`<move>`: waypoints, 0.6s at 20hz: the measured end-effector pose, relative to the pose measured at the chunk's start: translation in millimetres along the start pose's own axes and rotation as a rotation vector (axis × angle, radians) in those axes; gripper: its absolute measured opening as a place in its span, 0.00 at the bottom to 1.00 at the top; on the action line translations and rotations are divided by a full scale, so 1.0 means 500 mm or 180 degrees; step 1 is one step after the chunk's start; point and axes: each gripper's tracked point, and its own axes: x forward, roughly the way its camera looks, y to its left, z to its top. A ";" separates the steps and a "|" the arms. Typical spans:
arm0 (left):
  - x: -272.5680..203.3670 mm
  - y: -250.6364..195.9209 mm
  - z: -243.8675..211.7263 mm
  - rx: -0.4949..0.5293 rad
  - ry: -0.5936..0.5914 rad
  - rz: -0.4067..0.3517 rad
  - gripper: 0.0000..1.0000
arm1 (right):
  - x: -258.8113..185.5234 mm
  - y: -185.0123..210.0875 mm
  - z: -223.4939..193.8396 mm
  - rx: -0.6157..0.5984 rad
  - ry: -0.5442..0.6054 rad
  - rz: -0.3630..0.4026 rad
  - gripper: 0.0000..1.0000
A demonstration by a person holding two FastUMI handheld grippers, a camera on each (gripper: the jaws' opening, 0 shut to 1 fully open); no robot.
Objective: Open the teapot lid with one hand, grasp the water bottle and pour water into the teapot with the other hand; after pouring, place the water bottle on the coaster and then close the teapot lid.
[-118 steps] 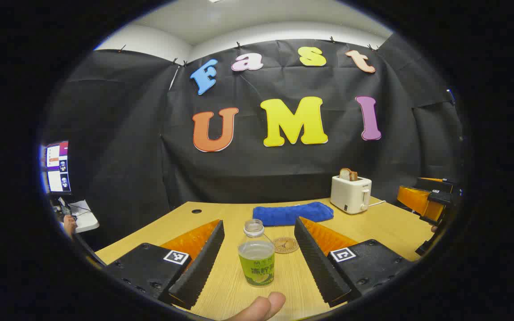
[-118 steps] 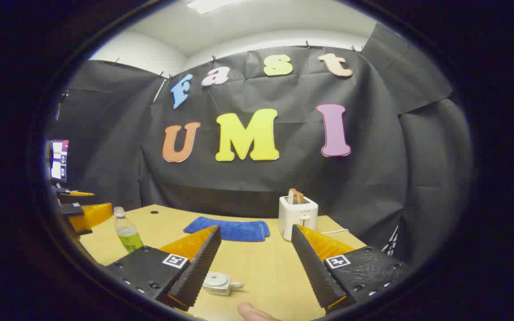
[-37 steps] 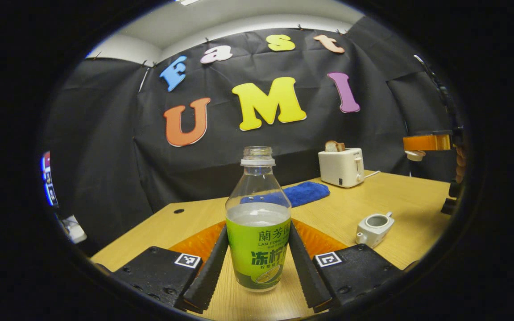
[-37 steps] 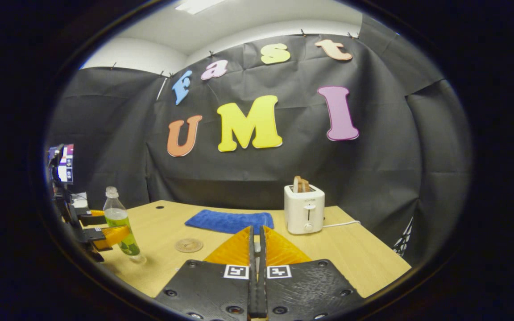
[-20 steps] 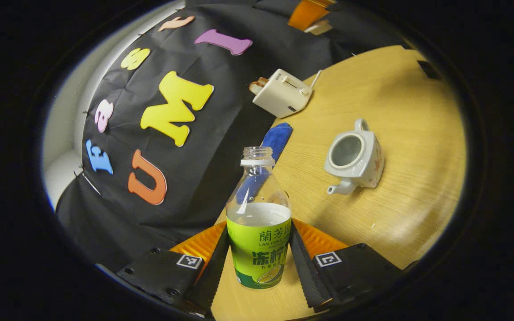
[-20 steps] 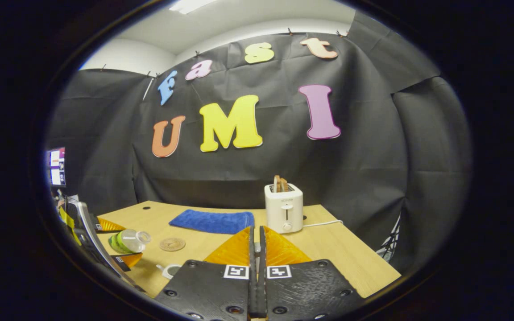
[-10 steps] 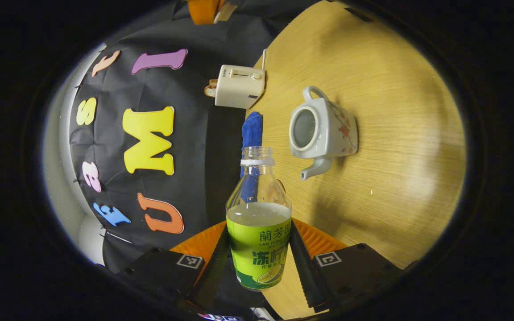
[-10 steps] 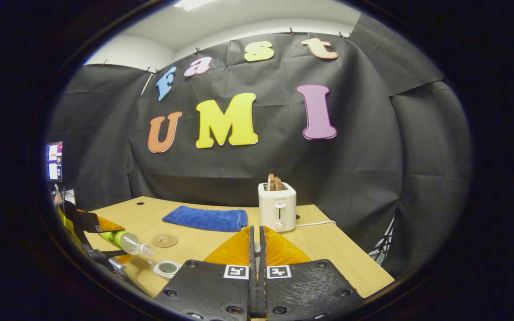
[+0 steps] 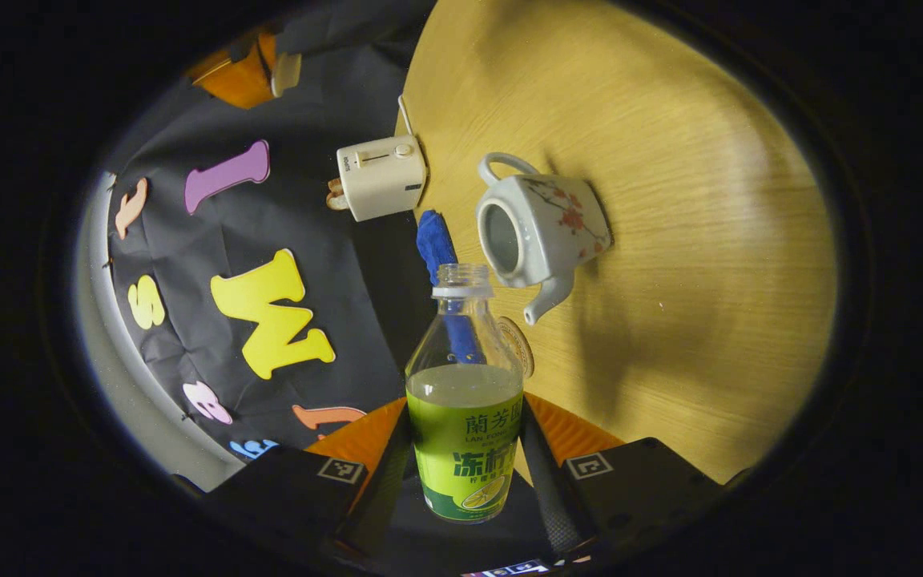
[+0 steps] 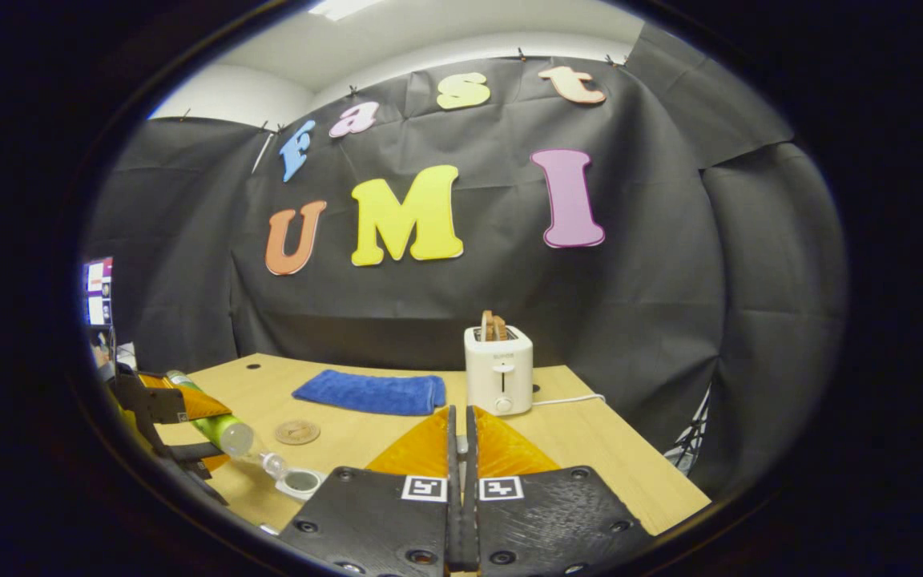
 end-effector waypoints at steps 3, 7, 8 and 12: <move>-0.005 0.009 0.003 0.0203 0.0026 0.0016 0.76 | 0.002 -0.003 -0.004 0.0013 0.0010 0.0000 0.00; -0.007 0.021 0.008 0.0344 0.0055 0.0032 0.76 | 0.000 -0.005 0.000 0.0018 0.0003 0.0008 0.00; -0.008 0.026 0.010 0.0389 0.0060 0.0033 0.76 | -0.003 -0.006 0.002 0.0021 -0.0003 0.0015 0.00; -0.012 0.028 0.008 0.0556 0.0095 0.0014 0.76 | -0.005 0.000 0.004 0.0019 -0.0010 0.0043 0.00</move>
